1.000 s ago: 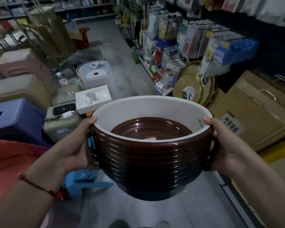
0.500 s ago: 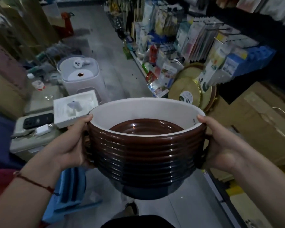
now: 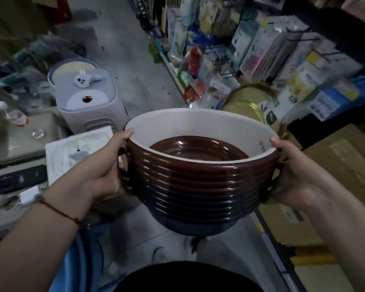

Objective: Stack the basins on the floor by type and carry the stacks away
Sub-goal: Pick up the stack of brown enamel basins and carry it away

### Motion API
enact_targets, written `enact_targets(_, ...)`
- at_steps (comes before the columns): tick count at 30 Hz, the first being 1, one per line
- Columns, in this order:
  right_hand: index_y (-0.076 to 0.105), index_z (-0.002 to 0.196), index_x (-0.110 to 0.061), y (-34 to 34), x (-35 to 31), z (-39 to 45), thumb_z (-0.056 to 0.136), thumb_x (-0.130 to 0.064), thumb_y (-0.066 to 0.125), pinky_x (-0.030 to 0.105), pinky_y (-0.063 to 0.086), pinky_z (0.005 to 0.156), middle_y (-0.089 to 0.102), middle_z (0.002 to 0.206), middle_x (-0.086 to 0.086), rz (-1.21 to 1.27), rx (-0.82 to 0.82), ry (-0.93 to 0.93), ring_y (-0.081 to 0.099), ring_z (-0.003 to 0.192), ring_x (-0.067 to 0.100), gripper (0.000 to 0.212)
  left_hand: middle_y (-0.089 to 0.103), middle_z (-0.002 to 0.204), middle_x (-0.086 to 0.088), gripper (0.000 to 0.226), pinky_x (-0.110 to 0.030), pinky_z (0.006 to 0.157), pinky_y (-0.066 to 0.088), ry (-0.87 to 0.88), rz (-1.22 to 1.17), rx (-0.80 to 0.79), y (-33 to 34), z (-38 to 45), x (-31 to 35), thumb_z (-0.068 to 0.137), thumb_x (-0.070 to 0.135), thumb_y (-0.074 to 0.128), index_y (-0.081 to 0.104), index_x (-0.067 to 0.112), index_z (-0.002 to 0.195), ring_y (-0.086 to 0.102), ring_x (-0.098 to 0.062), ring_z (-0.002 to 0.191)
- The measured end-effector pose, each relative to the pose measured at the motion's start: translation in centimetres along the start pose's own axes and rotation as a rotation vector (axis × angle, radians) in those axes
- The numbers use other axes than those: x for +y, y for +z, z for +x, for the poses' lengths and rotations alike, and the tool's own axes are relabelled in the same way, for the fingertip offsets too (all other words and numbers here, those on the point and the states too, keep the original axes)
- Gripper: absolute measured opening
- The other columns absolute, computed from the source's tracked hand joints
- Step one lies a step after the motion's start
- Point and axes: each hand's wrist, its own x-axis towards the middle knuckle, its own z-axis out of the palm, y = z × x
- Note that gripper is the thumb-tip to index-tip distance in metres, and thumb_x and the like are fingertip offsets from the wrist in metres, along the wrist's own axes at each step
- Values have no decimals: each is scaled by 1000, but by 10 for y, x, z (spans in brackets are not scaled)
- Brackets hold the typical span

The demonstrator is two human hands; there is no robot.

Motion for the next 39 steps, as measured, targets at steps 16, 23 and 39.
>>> enact_targets(16,56,129,-16,49,-225,183,74,-62,67,56,44,82,56,125,22,-128,-62,140,54,102,43,73,60,127,-21,64,-70,94,41,-73,-95,142,90,150,158,77,69,61,57,26,124,61,-45,110)
enact_targets(23,65,109,-14,94,-305,205,78,-60,64,48,45,68,65,102,20,-199,-113,108,59,93,37,56,62,125,-17,76,-72,91,43,-27,-175,178,92,178,212,74,71,65,58,23,132,59,-45,115)
enact_targets(39,65,91,-13,264,-416,269,83,-55,63,43,44,64,67,83,18,-244,-99,133,58,83,36,43,69,112,-25,59,-69,93,44,-98,-254,208,24,284,366,81,68,58,59,22,118,61,-50,107)
